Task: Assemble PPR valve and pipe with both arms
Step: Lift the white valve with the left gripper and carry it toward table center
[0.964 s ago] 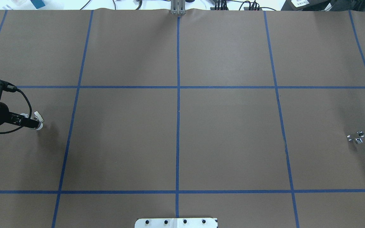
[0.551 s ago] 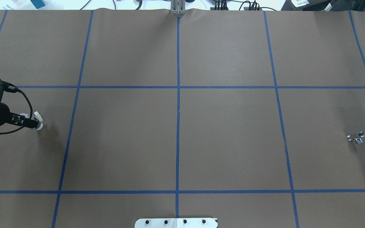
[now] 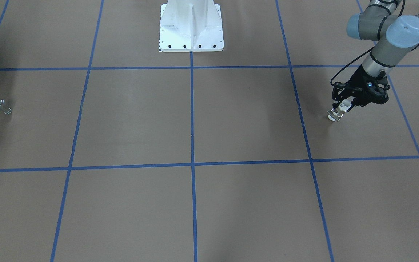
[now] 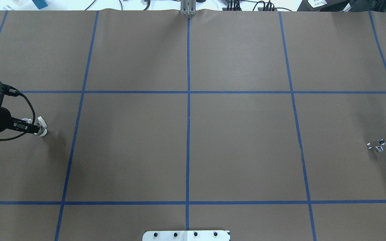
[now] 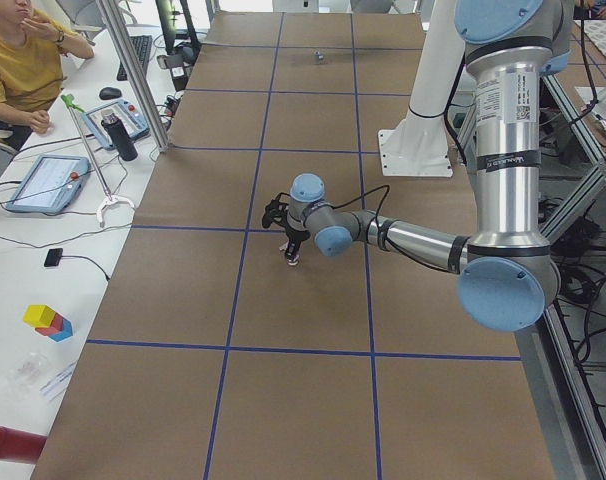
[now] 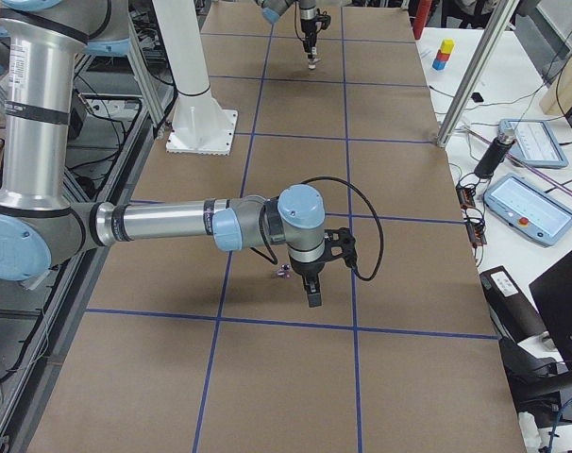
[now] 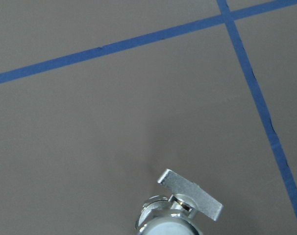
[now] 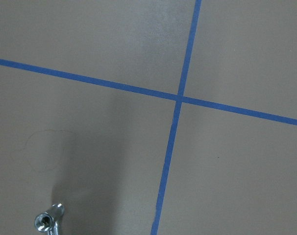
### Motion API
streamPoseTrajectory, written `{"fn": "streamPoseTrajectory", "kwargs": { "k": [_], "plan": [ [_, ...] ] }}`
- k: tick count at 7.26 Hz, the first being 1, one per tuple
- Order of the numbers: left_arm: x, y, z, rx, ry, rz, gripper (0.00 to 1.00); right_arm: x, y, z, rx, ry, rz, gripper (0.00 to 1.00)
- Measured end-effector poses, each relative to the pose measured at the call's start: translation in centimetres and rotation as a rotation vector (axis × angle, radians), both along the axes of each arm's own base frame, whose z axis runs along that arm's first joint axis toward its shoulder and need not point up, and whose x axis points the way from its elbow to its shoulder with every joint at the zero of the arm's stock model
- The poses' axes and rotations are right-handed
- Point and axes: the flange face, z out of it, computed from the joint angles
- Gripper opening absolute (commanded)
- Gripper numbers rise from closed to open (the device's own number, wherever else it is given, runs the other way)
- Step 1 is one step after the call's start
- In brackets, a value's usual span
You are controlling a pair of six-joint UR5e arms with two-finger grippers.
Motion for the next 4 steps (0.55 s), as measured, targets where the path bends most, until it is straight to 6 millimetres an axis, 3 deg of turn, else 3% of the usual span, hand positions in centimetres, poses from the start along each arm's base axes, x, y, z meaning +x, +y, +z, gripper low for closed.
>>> {"fn": "streamPoseTrajectory", "kwargs": {
  "k": [2, 4],
  "plan": [
    [2.0, -2.1, -4.9, -0.06, 0.002, -0.043, 0.0, 0.0, 0.2, 0.3, -0.004, 0.001, -0.002, 1.0],
    [5.7, -4.4, -11.5, -0.134, 0.03, -0.095, 0.0, 0.0, 0.4, 0.4, -0.007, 0.001, -0.002, 1.0]
  ]
}}
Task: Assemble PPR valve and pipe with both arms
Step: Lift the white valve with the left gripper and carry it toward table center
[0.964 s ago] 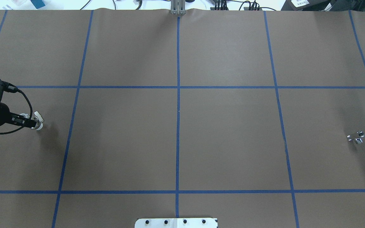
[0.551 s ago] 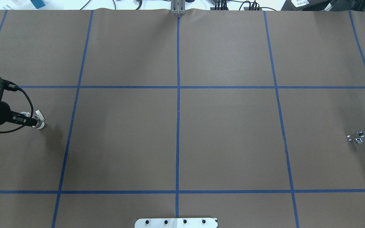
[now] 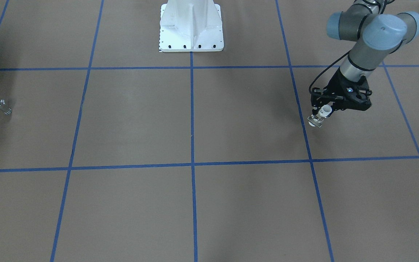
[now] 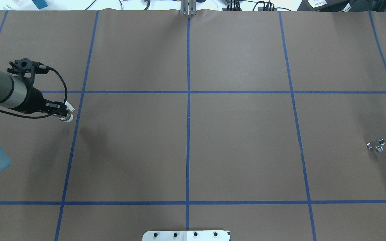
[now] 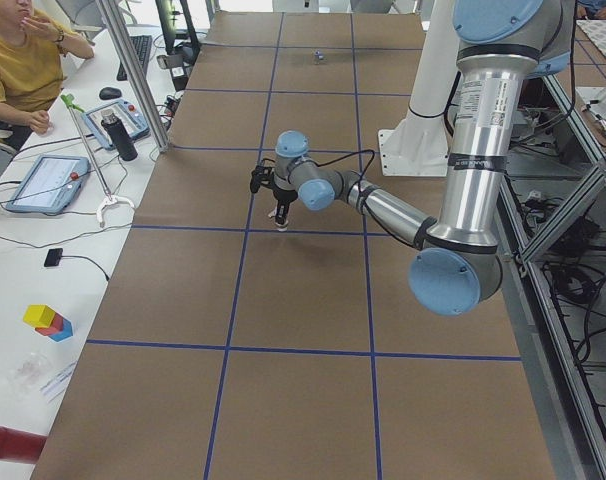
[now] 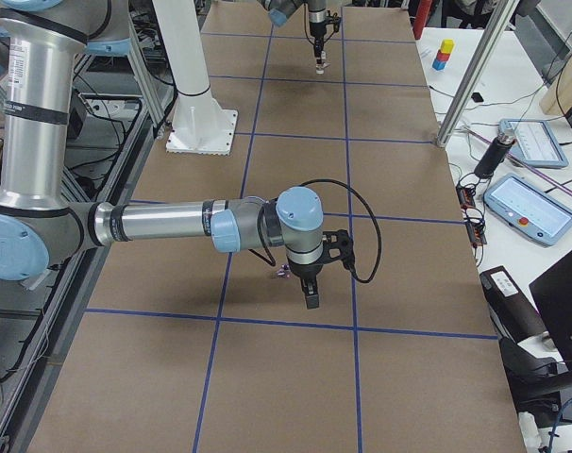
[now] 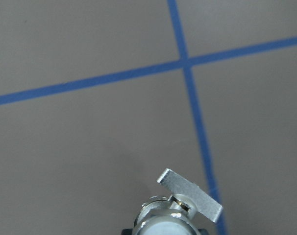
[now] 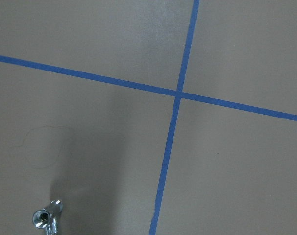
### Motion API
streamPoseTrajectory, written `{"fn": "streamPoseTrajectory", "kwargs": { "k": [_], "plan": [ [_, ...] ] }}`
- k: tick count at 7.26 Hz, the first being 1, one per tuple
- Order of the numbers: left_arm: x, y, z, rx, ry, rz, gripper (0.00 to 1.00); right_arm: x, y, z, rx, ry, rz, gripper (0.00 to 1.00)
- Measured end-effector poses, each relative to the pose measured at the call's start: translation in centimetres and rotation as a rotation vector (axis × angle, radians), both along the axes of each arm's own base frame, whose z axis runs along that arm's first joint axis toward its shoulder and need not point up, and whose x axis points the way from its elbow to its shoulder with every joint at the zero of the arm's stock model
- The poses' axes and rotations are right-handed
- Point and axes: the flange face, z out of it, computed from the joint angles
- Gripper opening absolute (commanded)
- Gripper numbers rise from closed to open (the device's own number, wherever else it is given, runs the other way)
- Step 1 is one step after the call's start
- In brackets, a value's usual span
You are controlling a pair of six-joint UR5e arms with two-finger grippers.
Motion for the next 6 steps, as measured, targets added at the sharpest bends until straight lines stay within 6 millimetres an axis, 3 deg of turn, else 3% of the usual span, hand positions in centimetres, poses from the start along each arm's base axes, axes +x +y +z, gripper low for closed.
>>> {"fn": "streamPoseTrajectory", "kwargs": {
  "k": [2, 4, 6],
  "plan": [
    [6.5, -0.2, -7.9, -0.08, -0.01, -0.056, 0.0, 0.0, 0.1, 0.1, -0.002, 0.001, 0.0, 1.0],
    [14.4, 1.4, -16.6, -0.158, -0.029, -0.097, 0.0, 0.0, 0.1, 0.2, -0.004, 0.002, 0.001, 1.0],
    [22.1, 0.4, -23.8, -0.226, -0.017, -0.146, 0.0, 0.0, 0.1, 0.2, -0.005, 0.002, 0.002, 1.0]
  ]
}}
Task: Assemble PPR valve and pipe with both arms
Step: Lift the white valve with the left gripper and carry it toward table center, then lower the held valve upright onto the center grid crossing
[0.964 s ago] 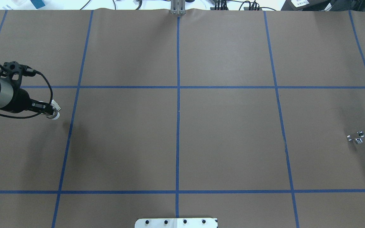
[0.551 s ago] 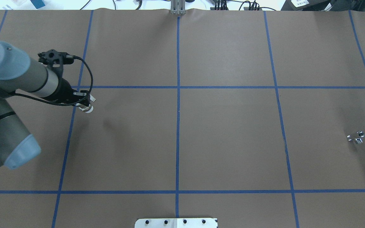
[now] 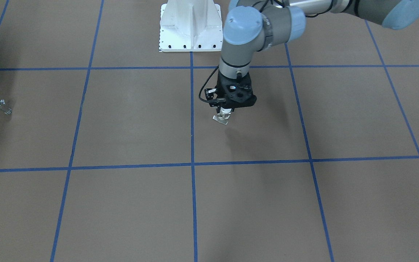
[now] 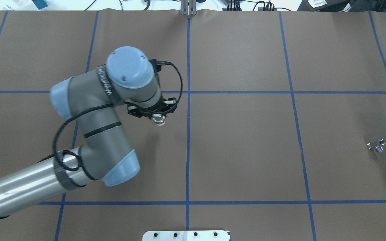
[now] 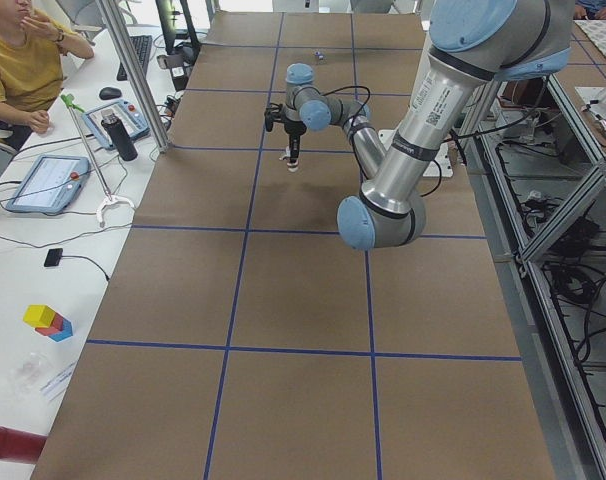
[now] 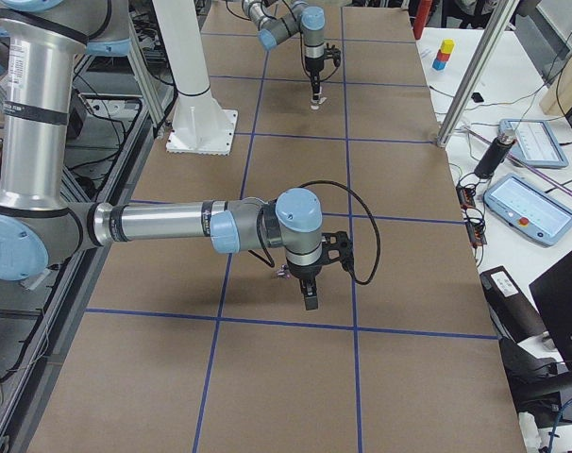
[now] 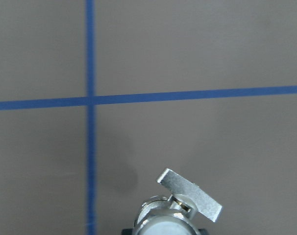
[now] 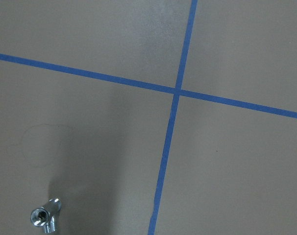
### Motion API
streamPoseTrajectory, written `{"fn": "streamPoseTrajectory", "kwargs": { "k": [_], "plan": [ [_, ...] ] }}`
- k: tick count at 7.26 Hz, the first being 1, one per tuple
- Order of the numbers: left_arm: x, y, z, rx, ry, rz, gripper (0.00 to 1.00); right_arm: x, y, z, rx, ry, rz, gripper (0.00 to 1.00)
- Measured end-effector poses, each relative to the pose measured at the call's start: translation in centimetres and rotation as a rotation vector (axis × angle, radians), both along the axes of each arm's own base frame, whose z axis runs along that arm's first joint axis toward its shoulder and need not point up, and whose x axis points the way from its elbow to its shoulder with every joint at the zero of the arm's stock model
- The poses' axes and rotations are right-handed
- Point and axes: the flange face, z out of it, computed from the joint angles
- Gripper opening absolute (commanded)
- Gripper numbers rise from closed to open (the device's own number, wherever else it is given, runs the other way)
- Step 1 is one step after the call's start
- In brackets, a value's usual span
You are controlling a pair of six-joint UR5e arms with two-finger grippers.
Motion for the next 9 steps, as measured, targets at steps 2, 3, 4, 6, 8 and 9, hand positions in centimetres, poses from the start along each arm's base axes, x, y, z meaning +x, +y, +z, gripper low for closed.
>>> {"fn": "streamPoseTrajectory", "kwargs": {
  "k": [2, 3, 4, 6, 8, 9],
  "plan": [
    [5.5, -1.7, -3.5, -0.02, 0.002, -0.033, 0.0, 0.0, 0.0, -0.1, 0.002, -0.001, 0.0, 1.0],
    [6.9, -2.3, -3.7, -0.022, 0.001, -0.036, 0.0, 0.0, -0.1, -0.1, 0.002, -0.001, 0.0, 1.0],
    [7.6, -2.6, -3.7, -0.02, -0.004, -0.033, 0.0, 0.0, -0.1, -0.2, 0.002, -0.001, 0.001, 1.0],
    [8.0, -2.8, -3.2, -0.004, -0.014, -0.013, 0.0, 0.0, -0.2, -0.3, 0.004, -0.002, 0.001, 1.0],
    [8.2, -2.8, -2.8, 0.008, -0.023, 0.002, 0.3, 0.0, -0.2, -0.3, 0.005, -0.003, 0.001, 1.0],
    [8.3, -2.7, -2.7, 0.015, -0.025, 0.01, 0.69, 0.0, -0.3, -0.3, 0.005, -0.003, 0.001, 1.0]
  ]
}}
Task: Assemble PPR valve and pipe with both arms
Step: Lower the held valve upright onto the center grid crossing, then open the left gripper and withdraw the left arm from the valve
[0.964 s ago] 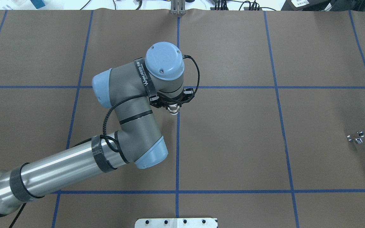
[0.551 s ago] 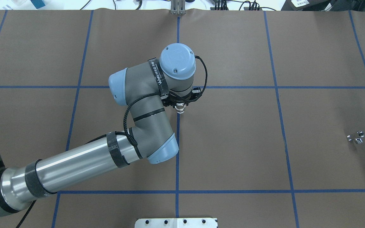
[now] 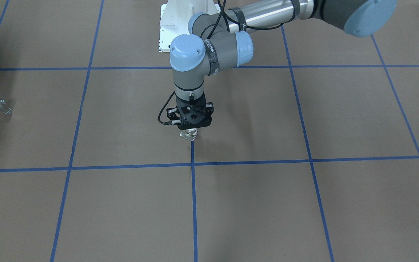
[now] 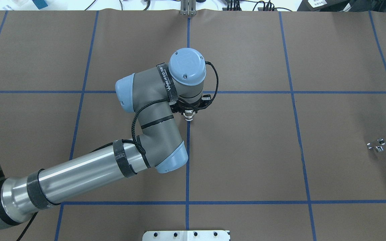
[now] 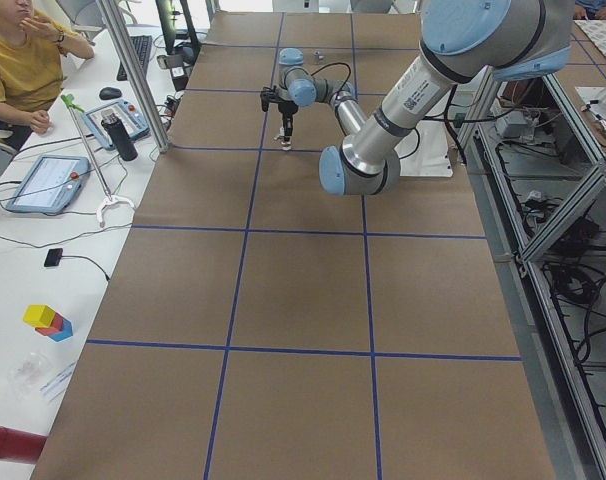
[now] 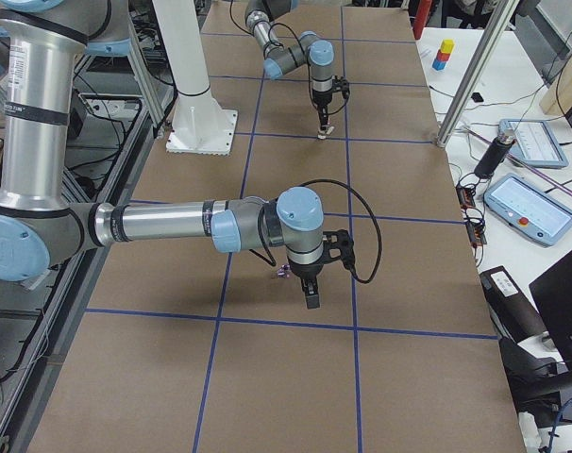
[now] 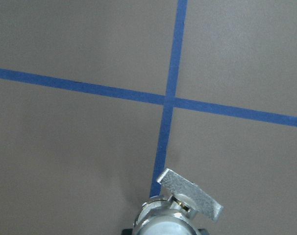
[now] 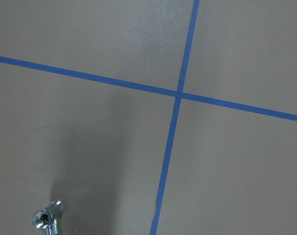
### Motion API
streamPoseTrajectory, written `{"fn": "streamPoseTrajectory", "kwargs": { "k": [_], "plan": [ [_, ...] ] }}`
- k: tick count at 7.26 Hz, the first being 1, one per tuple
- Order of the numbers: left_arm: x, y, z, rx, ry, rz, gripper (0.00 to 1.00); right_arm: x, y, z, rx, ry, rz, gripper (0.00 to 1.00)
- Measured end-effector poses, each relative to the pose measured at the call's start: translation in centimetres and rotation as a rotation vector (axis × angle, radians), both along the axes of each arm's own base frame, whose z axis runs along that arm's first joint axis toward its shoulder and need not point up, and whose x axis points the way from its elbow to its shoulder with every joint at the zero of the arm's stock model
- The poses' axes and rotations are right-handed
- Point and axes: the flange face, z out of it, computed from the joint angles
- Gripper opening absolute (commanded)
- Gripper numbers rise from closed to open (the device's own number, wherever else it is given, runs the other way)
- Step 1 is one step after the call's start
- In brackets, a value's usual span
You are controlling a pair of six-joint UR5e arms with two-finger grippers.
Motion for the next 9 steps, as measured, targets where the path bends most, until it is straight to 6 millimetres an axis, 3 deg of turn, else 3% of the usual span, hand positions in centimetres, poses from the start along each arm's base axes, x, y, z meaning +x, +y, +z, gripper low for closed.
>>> {"fn": "streamPoseTrajectory", "kwargs": {
  "k": [1, 3, 4, 6, 7, 9],
  "plan": [
    [0.1, 0.1, 0.0, 0.005, 0.0, 0.006, 0.82, 0.0, 0.0, 0.0, 0.0, 0.0, 0.0, 1.0],
    [0.3, 0.3, 0.3, 0.015, 0.013, 0.011, 0.89, 0.0, 0.0, 0.0, 0.0, 0.0, 0.0, 1.0],
    [0.4, 0.4, 0.5, 0.02, 0.021, 0.015, 0.99, 0.0, 0.0, 0.0, 0.0, 0.0, 0.0, 1.0],
    [-0.1, 0.7, -0.3, 0.038, 0.04, 0.02, 0.99, 0.0, 0.0, 0.0, 0.0, 0.0, 0.0, 1.0],
    [-1.2, 0.9, -1.2, 0.05, 0.048, 0.022, 1.0, 0.0, 0.0, 0.0, 0.0, 0.0, 0.0, 1.0],
    [-5.7, 1.4, -1.8, 0.102, 0.028, 0.053, 1.0, 0.0, -0.1, -0.2, 0.007, -0.001, 0.0, 1.0]
  ]
}}
